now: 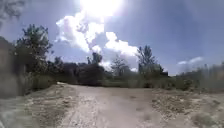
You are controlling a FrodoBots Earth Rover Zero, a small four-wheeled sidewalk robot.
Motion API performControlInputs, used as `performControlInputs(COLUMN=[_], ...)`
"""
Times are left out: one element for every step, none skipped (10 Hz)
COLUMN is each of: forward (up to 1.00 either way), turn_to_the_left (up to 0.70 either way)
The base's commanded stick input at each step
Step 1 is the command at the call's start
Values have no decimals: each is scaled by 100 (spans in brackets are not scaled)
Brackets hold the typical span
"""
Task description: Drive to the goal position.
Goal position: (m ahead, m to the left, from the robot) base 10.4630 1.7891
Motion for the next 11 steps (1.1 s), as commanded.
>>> performControlInputs(forward=[70,70,70,70,70,70,70,70,70,70,70], turn_to_the_left=[0,0,0,0,0,9,28,35,17,0,0])
